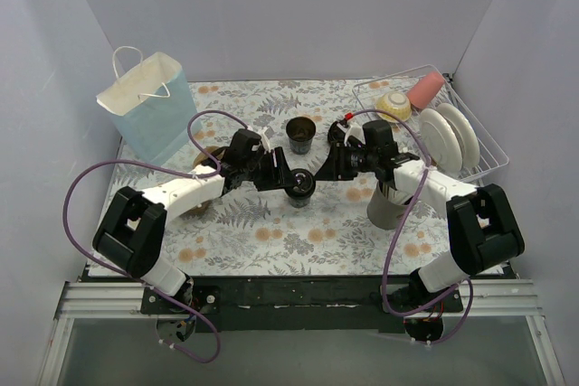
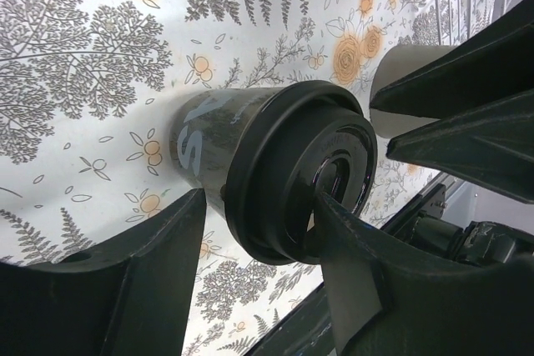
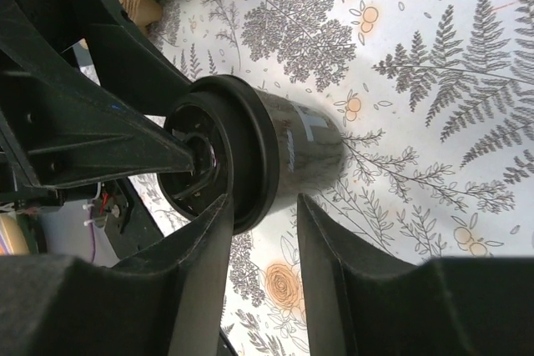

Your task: Pack the takeout coffee

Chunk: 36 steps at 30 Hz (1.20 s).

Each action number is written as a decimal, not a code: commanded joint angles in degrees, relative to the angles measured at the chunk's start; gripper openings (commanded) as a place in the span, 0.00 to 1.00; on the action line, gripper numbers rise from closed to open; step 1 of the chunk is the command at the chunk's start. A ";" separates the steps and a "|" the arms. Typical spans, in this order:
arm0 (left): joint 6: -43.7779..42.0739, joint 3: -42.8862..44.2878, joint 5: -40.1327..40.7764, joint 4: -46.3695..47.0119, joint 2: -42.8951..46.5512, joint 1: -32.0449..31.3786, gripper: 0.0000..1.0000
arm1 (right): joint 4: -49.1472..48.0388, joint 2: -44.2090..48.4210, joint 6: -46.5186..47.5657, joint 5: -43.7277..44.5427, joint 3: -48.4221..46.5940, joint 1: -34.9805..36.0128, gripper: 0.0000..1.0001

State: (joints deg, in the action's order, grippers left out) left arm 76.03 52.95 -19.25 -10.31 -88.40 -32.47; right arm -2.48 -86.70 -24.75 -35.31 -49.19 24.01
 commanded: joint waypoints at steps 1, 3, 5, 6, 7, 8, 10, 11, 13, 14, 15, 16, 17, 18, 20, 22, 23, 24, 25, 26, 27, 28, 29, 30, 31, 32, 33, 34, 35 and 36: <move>-4.75 -2.50 6.86 -10.35 -1.16 1.62 0.52 | 2.39 1.88 2.16 1.38 -4.86 -0.19 0.45; -4.92 -2.32 6.06 -10.35 -0.90 1.62 0.52 | 4.06 1.44 2.52 1.12 -6.09 -0.19 0.45; -5.10 -2.06 5.89 -10.35 -0.81 1.71 0.52 | 3.80 0.65 2.78 0.25 -6.53 -0.10 0.45; -5.45 -1.97 5.89 -10.35 -0.63 1.71 0.52 | 3.54 0.48 2.78 -0.19 -6.79 -0.10 0.45; -5.71 -1.97 5.80 -10.44 -0.63 1.71 0.52 | 3.01 -0.22 2.69 -0.63 -6.97 -0.19 0.45; -5.89 -1.80 5.97 -10.52 -0.63 1.79 0.53 | 3.10 -0.66 2.87 -2.46 -7.23 -0.10 0.45; -6.59 -1.62 5.97 -11.05 -0.89 2.14 0.53 | 3.09 -2.24 3.65 -3.88 -8.81 -0.02 0.45; -6.68 -1.62 6.06 -11.14 -0.98 2.23 0.53 | 3.27 -2.68 3.92 -4.06 -9.25 -0.02 0.47; -7.03 -1.88 5.89 -11.40 -1.33 2.67 0.53 | 3.27 -3.65 4.45 -4.68 -10.13 -0.02 0.50; -7.04 -1.97 5.80 -11.40 -1.42 2.76 0.53 | 3.18 -4.00 5.06 -5.64 -10.40 -0.02 0.53; -6.95 -1.97 5.54 -11.32 -1.51 2.94 0.53 | 3.27 -4.36 5.15 -6.34 -10.66 -0.02 0.55; -6.86 -1.97 5.45 -11.23 -1.86 2.94 0.53 | 3.27 -5.32 5.59 -7.05 -10.84 0.07 0.56; -6.86 -1.97 5.10 -11.14 -1.95 2.94 0.53 | 3.45 -5.85 5.94 -7.84 -11.28 0.25 0.57; -6.86 -1.80 5.01 -10.97 -2.13 2.94 0.53 | 3.45 -6.29 6.21 -7.84 -11.37 0.51 0.57; -6.68 -1.53 4.74 -10.96 -2.56 2.94 0.53 | 3.36 -7.61 6.64 -8.11 -11.46 0.86 0.58; -6.68 -1.62 4.57 -10.70 -2.65 2.94 0.53 | 3.01 -8.92 6.74 -8.89 -11.63 1.39 0.58; -6.68 -1.62 4.48 -10.61 -2.92 2.94 0.53 | 3.01 -9.45 6.82 -9.51 -11.89 1.56 0.57; -6.68 -1.62 4.31 -10.44 -3.00 2.94 0.53 | 3.01 -9.98 6.91 -9.69 -11.98 1.91 0.57; -6.60 -1.62 4.22 -10.44 -3.09 2.94 0.53 | 2.92 -10.85 6.91 -9.95 -12.07 2.09 0.56; -6.60 -1.62 4.22 -10.26 -3.35 2.94 0.53 | 3.01 -11.30 6.91 -10.30 -12.07 2.18 0.53; -6.33 -1.62 4.22 -10.26 -3.44 2.94 0.53 | 1.53 -11.65 6.48 -9.87 -11.81 2.18 0.51; -6.42 -1.62 4.22 -10.35 -3.45 2.94 0.53 | 1.34 -11.65 6.21 -9.34 -11.55 2.18 0.48; -6.33 -1.71 4.39 -10.35 -3.45 2.94 0.53 | 1.25 -11.65 6.21 -8.21 -11.20 2.18 0.43; -6.16 -1.71 4.57 -10.35 -3.45 2.94 0.53 | 1.34 -11.48 6.03 -7.67 -10.58 2.18 0.40; -6.07 -1.80 5.00 -10.44 -3.45 2.94 0.53 | 1.34 -11.48 5.77 -7.32 -10.14 2.18 0.38; -5.98 -1.62 5.79 -10.70 -3.53 2.94 0.53 | 1.25 -11.30 5.42 -6.27 -9.53 2.18 0.36; -5.89 -1.62 5.97 -10.96 -3.62 2.94 0.53 | -0.05 -10.95 4.98 -5.83 -7.61 2.18 0.35; -5.72 -1.71 6.23 -10.96 -3.53 2.94 0.53 | -0.76 -10.86 3.76 -5.13 -6.63 2.18 0.33; -5.54 -1.80 6.32 -10.96 -3.62 2.94 0.53 | -1.38 -10.95 3.40 -4.86 -5.75 2.18 0.33; -5.11 -2.14 6.59 -10.79 -3.53 2.94 0.53 | -2.26 -11.12 3.05 -4.60 -4.79 2.18 0.32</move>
State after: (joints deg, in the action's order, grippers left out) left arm 73.45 53.41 -21.58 -11.66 -88.84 -30.09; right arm -2.31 -97.89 -20.97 -43.51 -57.78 25.82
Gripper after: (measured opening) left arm 0.532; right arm 0.409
